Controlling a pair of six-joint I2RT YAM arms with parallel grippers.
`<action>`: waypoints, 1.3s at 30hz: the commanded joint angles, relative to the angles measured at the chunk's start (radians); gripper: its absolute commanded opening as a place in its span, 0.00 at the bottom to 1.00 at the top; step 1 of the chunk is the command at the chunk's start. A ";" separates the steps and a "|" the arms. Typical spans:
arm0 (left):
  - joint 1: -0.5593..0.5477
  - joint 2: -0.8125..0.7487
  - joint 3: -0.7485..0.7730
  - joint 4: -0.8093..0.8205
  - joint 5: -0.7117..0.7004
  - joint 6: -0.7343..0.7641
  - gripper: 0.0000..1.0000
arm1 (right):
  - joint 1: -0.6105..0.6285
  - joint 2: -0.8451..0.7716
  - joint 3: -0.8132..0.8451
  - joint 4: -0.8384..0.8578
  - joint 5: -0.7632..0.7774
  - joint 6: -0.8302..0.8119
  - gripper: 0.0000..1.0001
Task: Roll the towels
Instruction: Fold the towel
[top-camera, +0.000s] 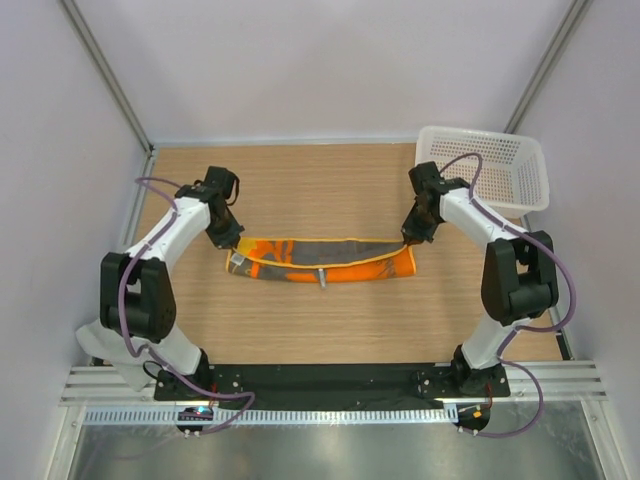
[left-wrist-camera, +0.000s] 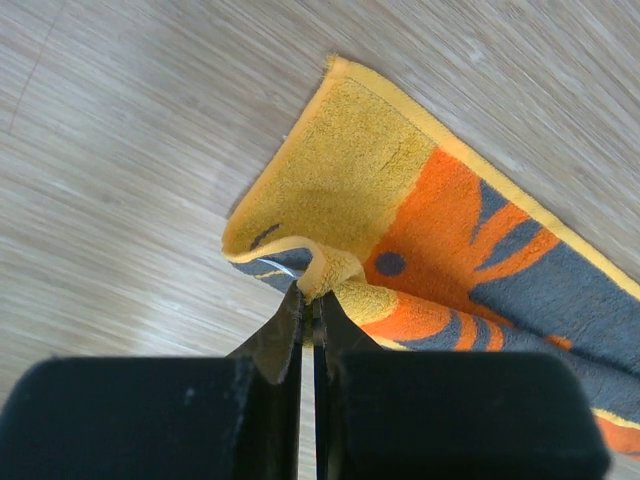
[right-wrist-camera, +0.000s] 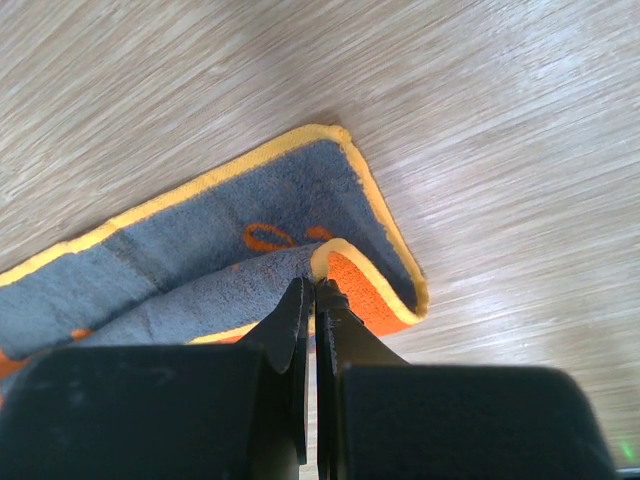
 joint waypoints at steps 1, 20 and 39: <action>0.019 0.037 0.042 0.024 0.012 0.028 0.01 | -0.011 0.021 0.044 0.017 0.001 -0.018 0.01; 0.099 0.307 0.183 0.018 0.087 0.051 0.35 | -0.045 0.221 0.189 0.003 -0.039 -0.061 0.55; 0.102 -0.098 -0.022 0.012 -0.023 0.015 0.85 | -0.043 -0.119 0.049 0.035 -0.021 -0.112 0.74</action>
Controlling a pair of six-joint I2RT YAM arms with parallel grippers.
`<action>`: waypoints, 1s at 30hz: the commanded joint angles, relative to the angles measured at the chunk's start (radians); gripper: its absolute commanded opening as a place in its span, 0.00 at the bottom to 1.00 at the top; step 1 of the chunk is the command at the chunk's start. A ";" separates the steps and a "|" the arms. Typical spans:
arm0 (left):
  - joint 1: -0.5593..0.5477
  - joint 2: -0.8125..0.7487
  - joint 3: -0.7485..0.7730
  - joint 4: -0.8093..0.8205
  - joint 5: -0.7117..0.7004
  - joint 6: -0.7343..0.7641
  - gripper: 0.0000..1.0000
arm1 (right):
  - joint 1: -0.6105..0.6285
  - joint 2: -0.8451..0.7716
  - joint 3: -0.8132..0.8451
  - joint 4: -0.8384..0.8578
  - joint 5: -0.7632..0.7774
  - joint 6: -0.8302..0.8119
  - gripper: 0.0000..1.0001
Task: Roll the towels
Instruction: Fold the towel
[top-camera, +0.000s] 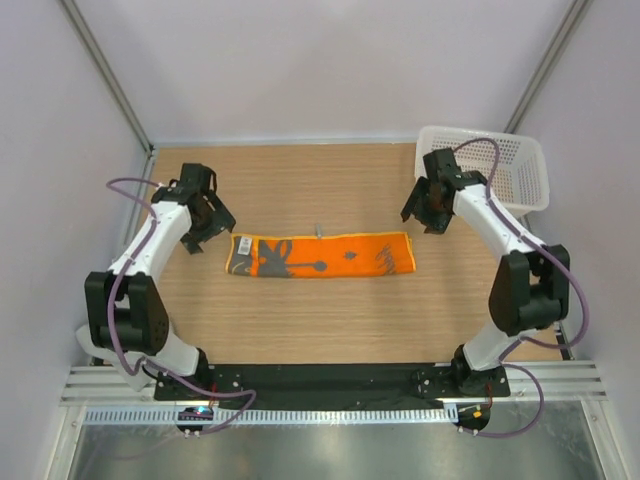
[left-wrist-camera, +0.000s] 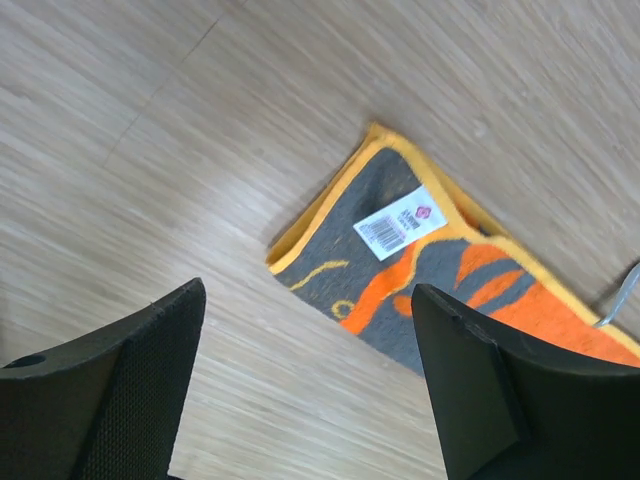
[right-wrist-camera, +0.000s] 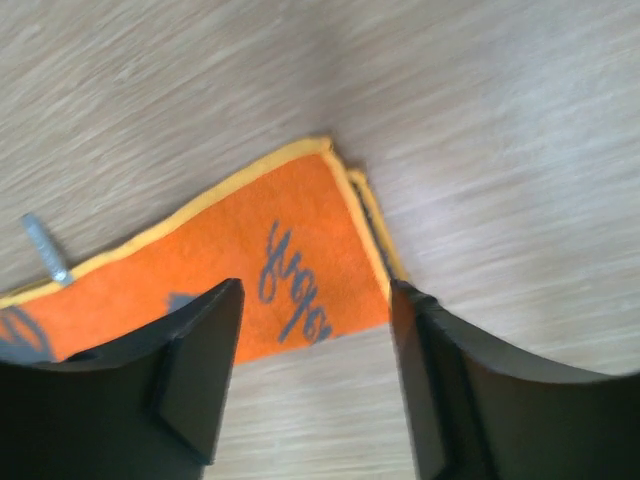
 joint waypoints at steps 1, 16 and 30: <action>-0.022 -0.081 -0.130 0.054 0.016 -0.013 0.83 | 0.002 -0.152 -0.169 0.082 -0.124 -0.010 0.63; -0.072 -0.095 -0.321 0.387 0.287 -0.013 0.69 | 0.025 -0.130 -0.449 0.291 -0.234 -0.023 0.05; -0.072 0.011 -0.355 0.343 0.200 -0.020 0.62 | 0.025 -0.180 -0.657 0.302 -0.223 0.018 0.01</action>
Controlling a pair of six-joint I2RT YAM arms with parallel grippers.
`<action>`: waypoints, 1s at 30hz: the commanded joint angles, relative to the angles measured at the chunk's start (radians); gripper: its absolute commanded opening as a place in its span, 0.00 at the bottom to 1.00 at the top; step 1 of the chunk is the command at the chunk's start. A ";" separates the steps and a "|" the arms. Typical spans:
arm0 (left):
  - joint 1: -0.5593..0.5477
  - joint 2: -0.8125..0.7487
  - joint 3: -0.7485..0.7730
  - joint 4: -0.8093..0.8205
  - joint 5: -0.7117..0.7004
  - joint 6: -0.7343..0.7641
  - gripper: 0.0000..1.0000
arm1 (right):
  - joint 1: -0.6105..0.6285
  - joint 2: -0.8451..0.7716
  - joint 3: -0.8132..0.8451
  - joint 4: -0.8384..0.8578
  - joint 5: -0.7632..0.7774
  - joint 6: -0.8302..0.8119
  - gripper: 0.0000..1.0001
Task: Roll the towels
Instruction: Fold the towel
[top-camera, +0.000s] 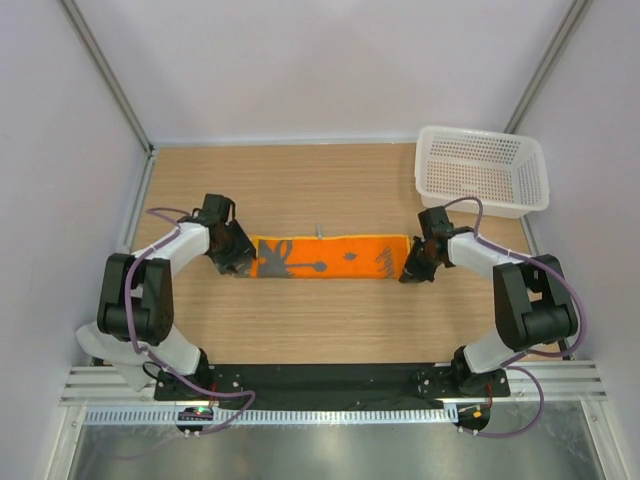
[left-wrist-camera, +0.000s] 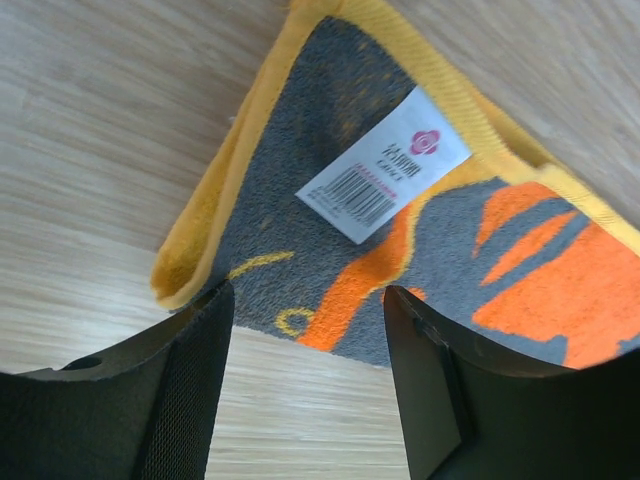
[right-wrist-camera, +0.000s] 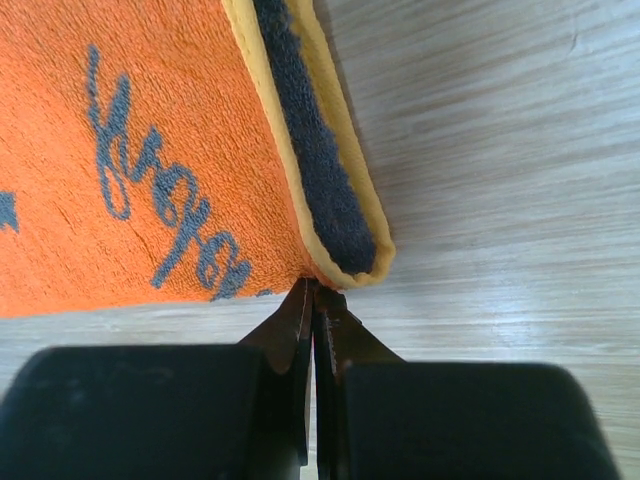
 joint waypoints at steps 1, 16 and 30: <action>-0.003 -0.006 -0.010 -0.044 -0.051 0.001 0.62 | 0.003 -0.031 -0.054 -0.049 0.008 0.007 0.01; -0.003 0.003 -0.006 -0.106 -0.172 0.022 0.62 | 0.081 -0.177 0.121 0.120 -0.317 0.091 0.01; -0.003 0.013 -0.014 -0.086 -0.141 0.029 0.60 | 0.518 0.356 0.483 0.416 -0.325 0.222 0.01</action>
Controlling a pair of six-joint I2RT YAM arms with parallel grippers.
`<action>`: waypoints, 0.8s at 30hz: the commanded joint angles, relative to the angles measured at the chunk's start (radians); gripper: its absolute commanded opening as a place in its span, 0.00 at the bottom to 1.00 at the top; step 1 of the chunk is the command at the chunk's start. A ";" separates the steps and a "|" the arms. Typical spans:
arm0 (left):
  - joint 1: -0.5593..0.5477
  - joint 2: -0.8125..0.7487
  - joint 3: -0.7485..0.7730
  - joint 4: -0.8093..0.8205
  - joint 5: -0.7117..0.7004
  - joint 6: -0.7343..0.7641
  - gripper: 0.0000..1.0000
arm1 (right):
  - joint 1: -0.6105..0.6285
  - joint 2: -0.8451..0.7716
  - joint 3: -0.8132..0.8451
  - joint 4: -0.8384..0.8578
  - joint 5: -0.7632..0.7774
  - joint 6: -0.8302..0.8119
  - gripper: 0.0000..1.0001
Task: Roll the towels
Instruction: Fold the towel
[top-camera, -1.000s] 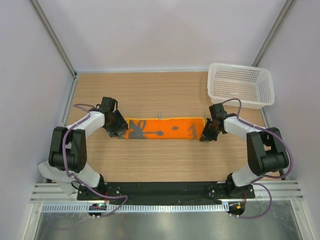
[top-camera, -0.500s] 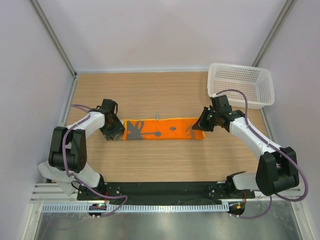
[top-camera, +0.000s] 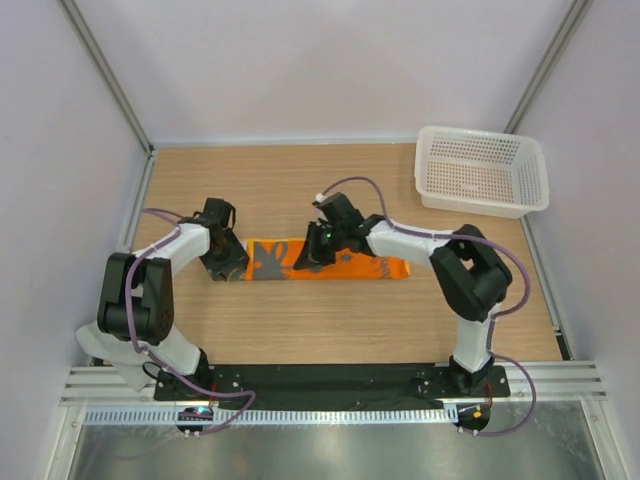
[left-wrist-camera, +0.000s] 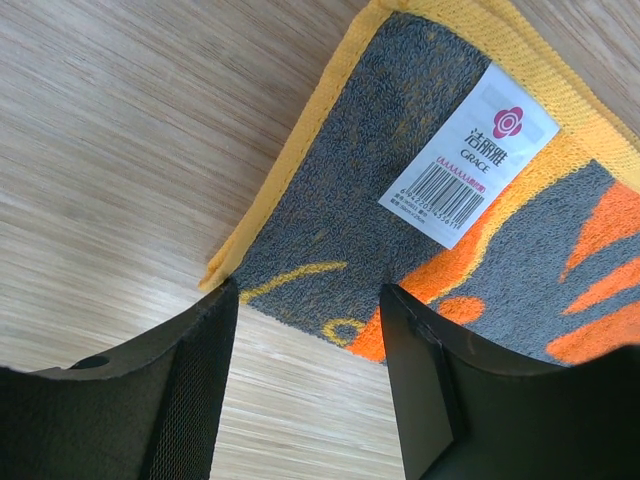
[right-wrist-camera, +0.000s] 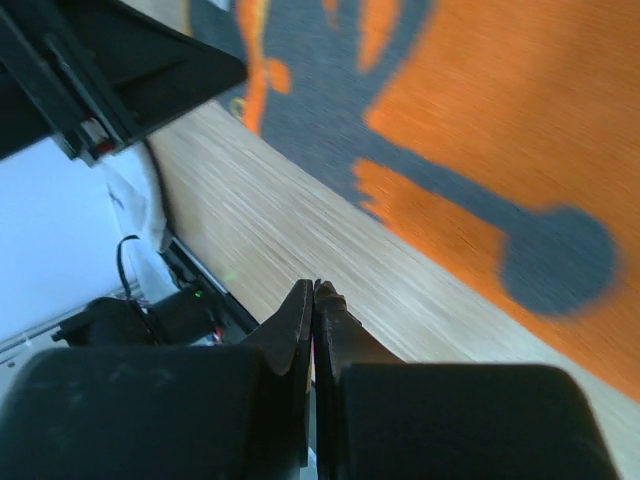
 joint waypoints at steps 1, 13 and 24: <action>-0.003 0.006 -0.001 0.009 0.001 0.014 0.60 | 0.041 0.122 0.105 0.149 -0.056 0.084 0.01; -0.003 -0.017 -0.009 -0.003 -0.019 0.026 0.59 | 0.064 0.311 0.101 0.269 -0.089 0.122 0.01; 0.000 0.000 0.002 -0.015 -0.049 0.029 0.59 | -0.071 0.222 -0.234 0.387 -0.136 0.084 0.01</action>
